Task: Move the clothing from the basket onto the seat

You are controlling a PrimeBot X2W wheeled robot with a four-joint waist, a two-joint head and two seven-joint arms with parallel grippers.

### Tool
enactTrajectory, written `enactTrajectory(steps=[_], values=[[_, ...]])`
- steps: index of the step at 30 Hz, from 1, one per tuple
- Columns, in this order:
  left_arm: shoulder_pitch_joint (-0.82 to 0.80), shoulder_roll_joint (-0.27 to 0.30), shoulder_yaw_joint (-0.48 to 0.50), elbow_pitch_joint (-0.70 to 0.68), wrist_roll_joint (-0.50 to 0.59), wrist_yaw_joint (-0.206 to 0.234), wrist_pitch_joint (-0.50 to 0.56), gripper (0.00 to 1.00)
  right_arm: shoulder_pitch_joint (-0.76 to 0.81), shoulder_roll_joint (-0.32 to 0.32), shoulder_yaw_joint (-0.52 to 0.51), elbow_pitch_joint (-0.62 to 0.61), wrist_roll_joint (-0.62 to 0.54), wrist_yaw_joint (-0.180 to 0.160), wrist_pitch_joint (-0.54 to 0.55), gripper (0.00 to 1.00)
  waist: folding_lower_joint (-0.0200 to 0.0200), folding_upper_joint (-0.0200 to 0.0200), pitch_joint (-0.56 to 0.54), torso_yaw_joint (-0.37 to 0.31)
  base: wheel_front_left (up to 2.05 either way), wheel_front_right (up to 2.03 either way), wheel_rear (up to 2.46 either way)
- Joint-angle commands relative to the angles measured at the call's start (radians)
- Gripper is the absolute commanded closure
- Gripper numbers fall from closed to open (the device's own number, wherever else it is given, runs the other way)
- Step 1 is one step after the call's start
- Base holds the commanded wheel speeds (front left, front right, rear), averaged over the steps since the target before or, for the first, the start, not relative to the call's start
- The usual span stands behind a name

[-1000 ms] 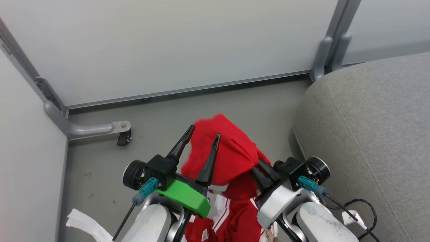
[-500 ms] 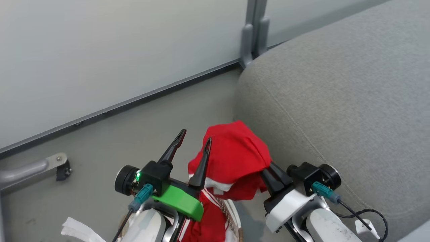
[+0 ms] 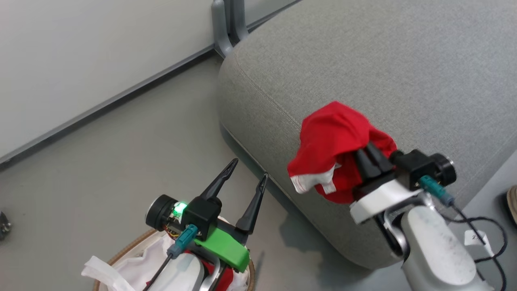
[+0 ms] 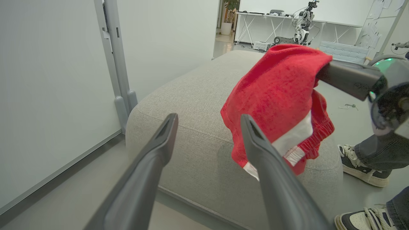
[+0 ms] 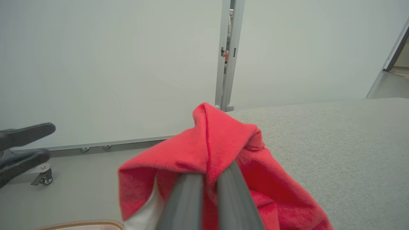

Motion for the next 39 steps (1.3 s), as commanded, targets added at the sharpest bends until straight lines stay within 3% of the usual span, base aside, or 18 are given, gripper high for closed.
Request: enactTrajectory(steps=[1,11,22,32,34,36,37,39], values=[[-0.017,0.025,0.006,0.001,0.003,-0.004,-0.003,0.0,-0.049,-0.015,-0.023,-0.003,-0.007,-0.001,-0.005,1.0,0.0,-0.0001,0.095,-0.035,0.0,0.0,0.0],[-0.116,0.117,-0.043,-0.021,-0.005,-0.003,-0.002,0.0,-0.327,-0.117,-0.176,0.025,-0.023,-0.001,-0.005,1.0,0.0,-0.0001,0.29,0.055,0.0,0.0,0.0],[-0.204,0.186,-0.06,-0.049,-0.014,-0.003,-0.002,0.0,-0.601,-0.217,-0.27,0.172,-0.119,-0.001,-0.005,1.0,0.0,-0.0001,0.462,0.143,0.0,0.0,0.0],[-0.236,0.206,-0.059,-0.05,-0.024,-0.003,-0.002,0.0,-0.642,-0.207,-0.472,0.347,-0.24,-0.001,-0.005,1.0,0.0,-0.0001,0.526,0.187,0.0,0.0,0.0],[-0.233,0.203,-0.06,-0.047,-0.028,-0.003,-0.002,0.0,-0.607,-0.193,-0.505,0.37,-0.262,-0.001,-0.005,0.85,0.0,-0.0001,0.519,0.192,0.0,0.0,0.0],[-0.228,0.197,-0.06,-0.039,-0.033,-0.003,-0.002,0.0,-0.574,-0.181,-0.534,0.378,-0.276,-0.001,-0.005,0.25,0.0,-0.0001,0.503,0.197,0.0,0.0,0.0],[-0.225,0.192,-0.058,-0.035,-0.036,-0.003,-0.002,0.0,-0.55,-0.174,-0.541,0.381,-0.282,-0.001,-0.005,0.0,0.0,-0.0001,0.492,0.199,0.0,0.0,0.0],[-0.215,0.182,-0.05,-0.027,-0.038,-0.003,-0.002,0.0,-0.5,-0.165,-0.553,0.382,-0.29,-0.001,-0.005,0.0,0.0,-0.0001,0.466,0.203,0.0,0.0,0.0]])
